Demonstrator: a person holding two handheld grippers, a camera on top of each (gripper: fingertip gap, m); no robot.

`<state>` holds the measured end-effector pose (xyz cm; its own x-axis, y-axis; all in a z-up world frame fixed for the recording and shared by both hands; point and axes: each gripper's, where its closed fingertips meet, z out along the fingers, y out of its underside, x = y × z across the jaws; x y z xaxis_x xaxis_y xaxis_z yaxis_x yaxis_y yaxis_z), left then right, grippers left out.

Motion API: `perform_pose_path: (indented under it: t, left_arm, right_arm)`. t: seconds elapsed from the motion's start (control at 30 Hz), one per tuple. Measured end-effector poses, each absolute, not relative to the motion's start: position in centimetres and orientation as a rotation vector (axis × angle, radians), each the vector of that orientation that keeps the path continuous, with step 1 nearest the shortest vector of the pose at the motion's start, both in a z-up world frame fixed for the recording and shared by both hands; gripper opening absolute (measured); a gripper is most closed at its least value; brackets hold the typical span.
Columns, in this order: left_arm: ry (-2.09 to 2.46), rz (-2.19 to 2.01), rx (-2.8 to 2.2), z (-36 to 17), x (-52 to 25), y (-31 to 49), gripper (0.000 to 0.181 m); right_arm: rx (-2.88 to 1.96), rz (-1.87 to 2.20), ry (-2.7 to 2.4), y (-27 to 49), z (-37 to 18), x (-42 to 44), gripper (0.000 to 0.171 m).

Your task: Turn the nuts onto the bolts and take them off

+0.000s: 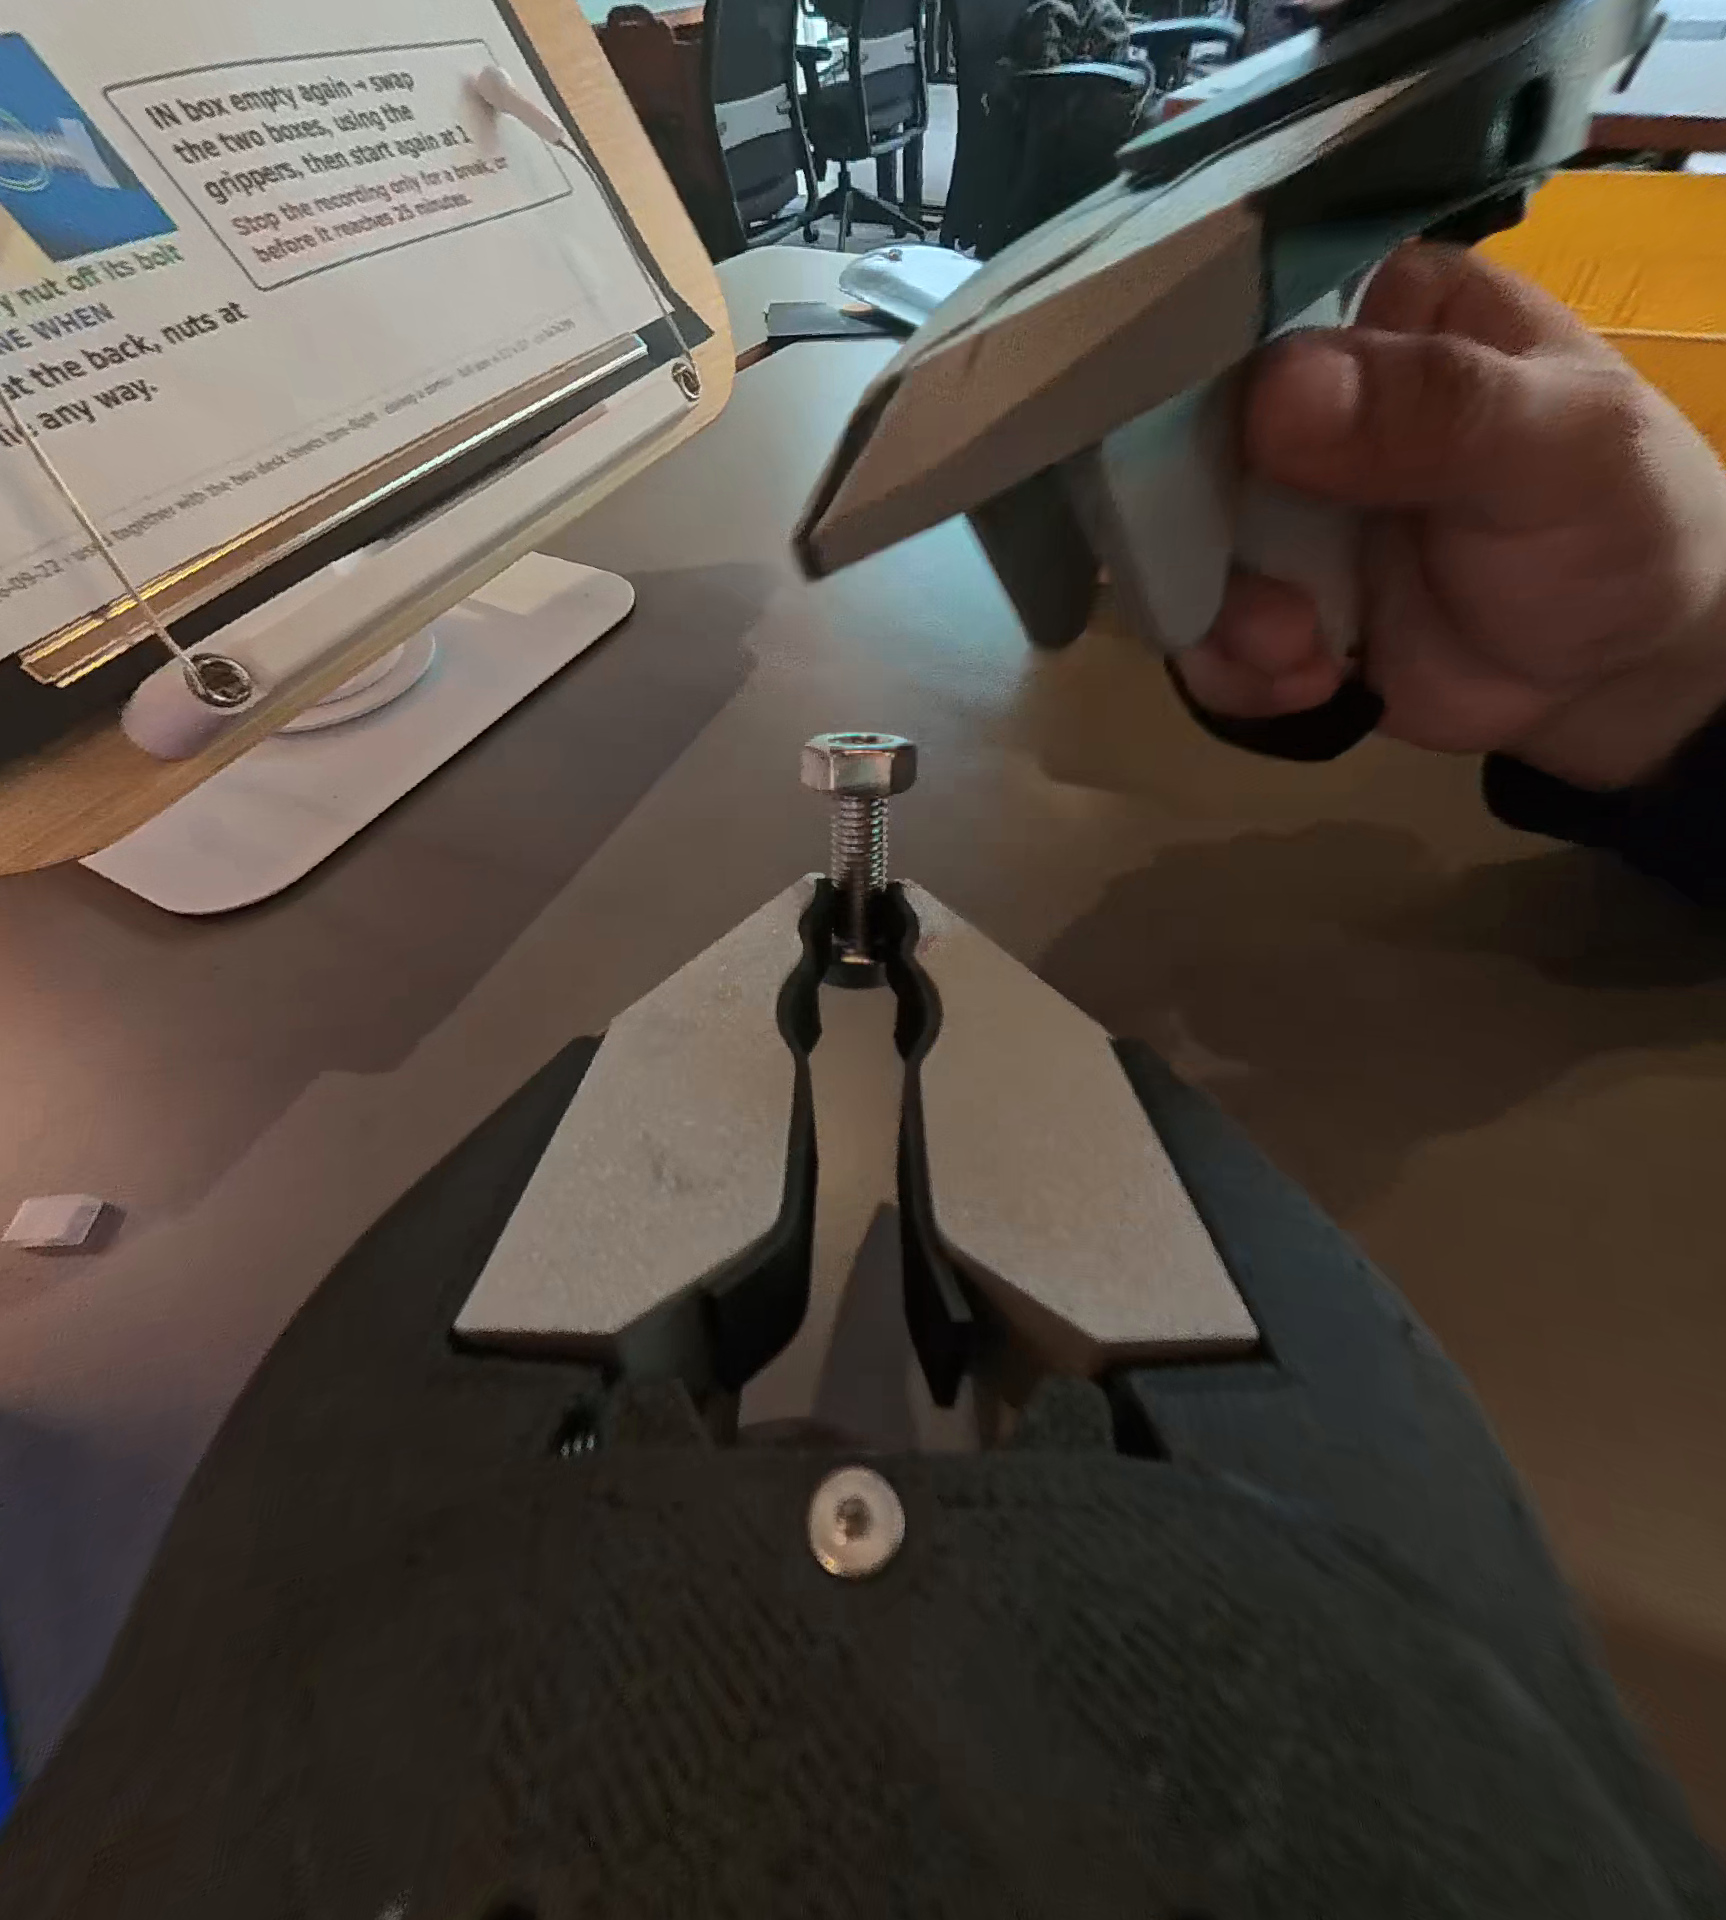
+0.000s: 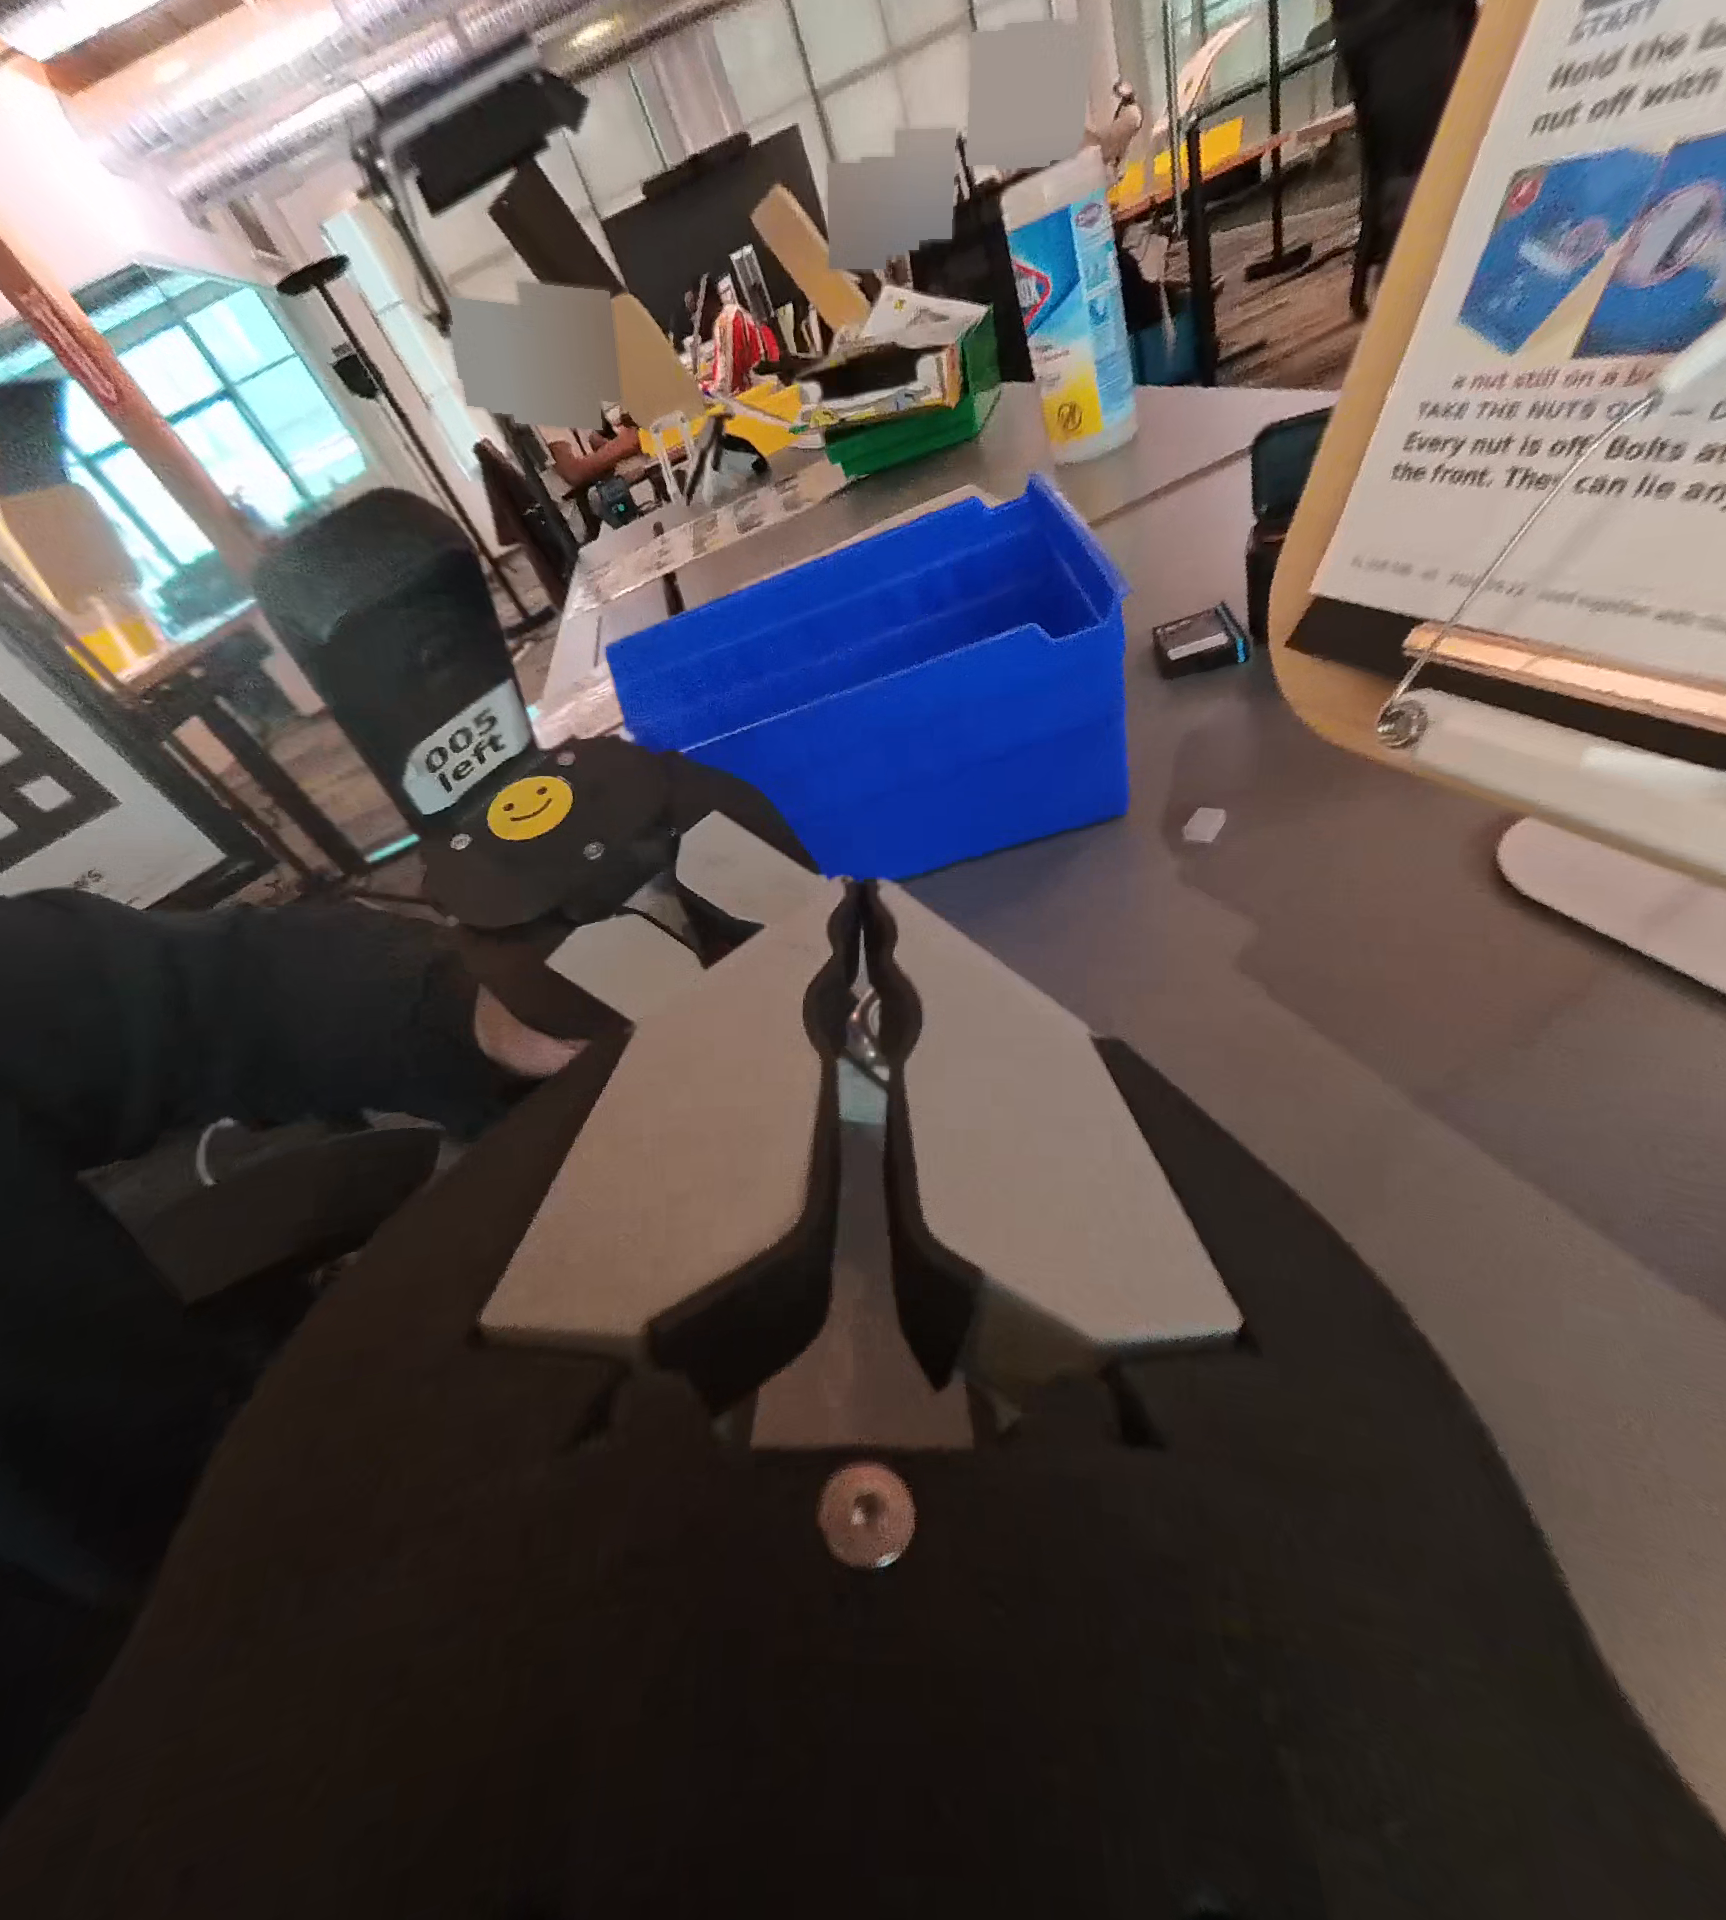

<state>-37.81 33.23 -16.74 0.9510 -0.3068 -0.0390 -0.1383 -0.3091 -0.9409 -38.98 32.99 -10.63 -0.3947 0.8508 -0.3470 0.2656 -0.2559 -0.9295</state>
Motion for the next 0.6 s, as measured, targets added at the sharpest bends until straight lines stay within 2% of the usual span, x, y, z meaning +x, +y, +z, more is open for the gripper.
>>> perform_pose_path:
  t: [0.13,0.3,0.6]
  left_arm:
    - [0.305,-0.18,-1.874,-16.3,-37.8,33.2,0.007]
    - [0.291,-0.127,-1.868,-16.1,-38.5,33.1,0.007]
    - [0.323,-0.138,-1.87,-16.0,-37.4,32.9,0.007]
  right_arm:
    - [-1.442,1.537,-1.482,34.8,-11.7,-38.4,0.0]
    - [-1.489,1.555,-1.472,33.7,-12.5,-37.4,0.014]
    - [-1.533,1.556,-1.493,31.6,-13.5,-39.2,0.02]
